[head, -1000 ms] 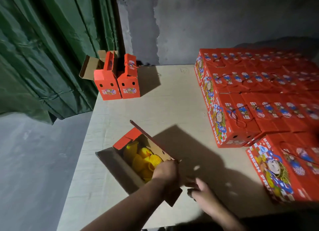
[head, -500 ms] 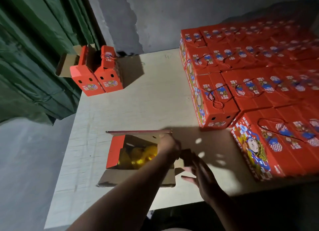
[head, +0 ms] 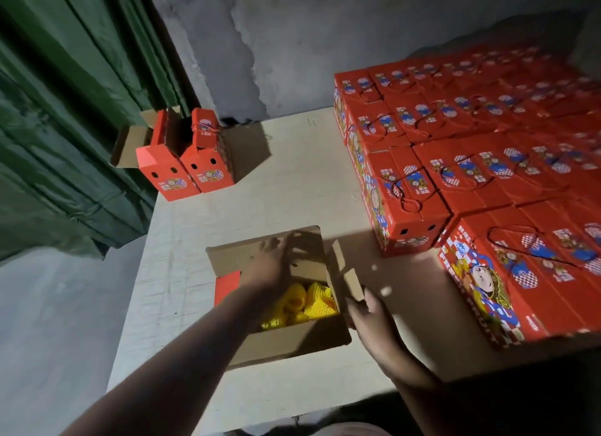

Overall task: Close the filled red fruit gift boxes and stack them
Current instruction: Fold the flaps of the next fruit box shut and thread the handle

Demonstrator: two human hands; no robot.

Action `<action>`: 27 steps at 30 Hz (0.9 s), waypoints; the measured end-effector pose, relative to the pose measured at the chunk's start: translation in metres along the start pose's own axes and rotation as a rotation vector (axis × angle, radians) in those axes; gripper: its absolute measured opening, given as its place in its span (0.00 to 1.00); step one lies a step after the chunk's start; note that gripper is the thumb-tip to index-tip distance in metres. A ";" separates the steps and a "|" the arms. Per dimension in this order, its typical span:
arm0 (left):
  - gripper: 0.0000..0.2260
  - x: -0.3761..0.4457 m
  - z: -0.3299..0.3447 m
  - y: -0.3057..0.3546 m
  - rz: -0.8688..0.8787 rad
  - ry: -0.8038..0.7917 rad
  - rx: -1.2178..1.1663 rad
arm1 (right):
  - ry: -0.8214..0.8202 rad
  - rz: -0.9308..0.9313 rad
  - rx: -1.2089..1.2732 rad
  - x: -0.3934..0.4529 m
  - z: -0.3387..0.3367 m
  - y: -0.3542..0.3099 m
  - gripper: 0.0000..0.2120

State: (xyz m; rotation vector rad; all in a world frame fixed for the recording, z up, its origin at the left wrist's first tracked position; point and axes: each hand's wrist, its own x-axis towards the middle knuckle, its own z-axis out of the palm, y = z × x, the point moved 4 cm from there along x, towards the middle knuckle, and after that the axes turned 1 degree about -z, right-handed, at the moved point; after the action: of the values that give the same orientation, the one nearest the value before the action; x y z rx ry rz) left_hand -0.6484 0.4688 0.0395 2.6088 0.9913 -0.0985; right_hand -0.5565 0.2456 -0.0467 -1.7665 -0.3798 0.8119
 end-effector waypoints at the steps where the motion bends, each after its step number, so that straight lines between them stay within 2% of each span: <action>1: 0.29 -0.002 -0.005 -0.018 0.013 0.005 0.062 | 0.005 -0.004 -0.002 -0.001 0.000 0.001 0.24; 5: 0.26 -0.016 -0.017 -0.084 0.033 0.013 0.172 | 0.048 0.056 0.070 -0.005 -0.001 0.005 0.24; 7: 0.22 -0.027 -0.015 -0.110 0.026 0.012 0.070 | 0.088 0.145 0.181 -0.012 -0.002 0.003 0.20; 10: 0.22 -0.043 -0.004 -0.139 0.010 0.036 -0.162 | 0.090 0.225 0.332 -0.015 -0.003 -0.004 0.27; 13: 0.23 -0.053 0.020 -0.168 -0.101 0.033 -0.272 | 0.112 0.299 0.472 -0.010 -0.007 0.001 0.28; 15: 0.23 -0.060 0.034 -0.173 -0.081 0.063 -0.308 | 0.119 0.339 0.520 -0.006 -0.008 0.005 0.27; 17: 0.22 -0.067 0.044 -0.173 -0.037 0.091 -0.365 | 0.102 0.367 0.507 -0.003 -0.007 0.008 0.24; 19: 0.22 -0.072 0.050 -0.174 -0.101 0.074 -0.518 | 0.085 0.373 0.478 0.001 -0.006 0.009 0.21; 23: 0.33 -0.081 0.054 -0.170 -0.046 0.169 -0.587 | 0.063 0.351 0.370 0.004 -0.005 0.008 0.18; 27: 0.23 -0.087 0.061 -0.165 -0.092 0.169 -0.704 | 0.013 0.333 0.303 0.005 0.001 0.004 0.18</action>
State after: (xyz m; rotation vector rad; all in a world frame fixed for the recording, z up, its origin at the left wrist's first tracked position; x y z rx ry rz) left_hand -0.8184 0.5082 -0.0501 1.9464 0.9753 0.3860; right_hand -0.5546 0.2478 -0.0522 -1.5666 0.0507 1.0327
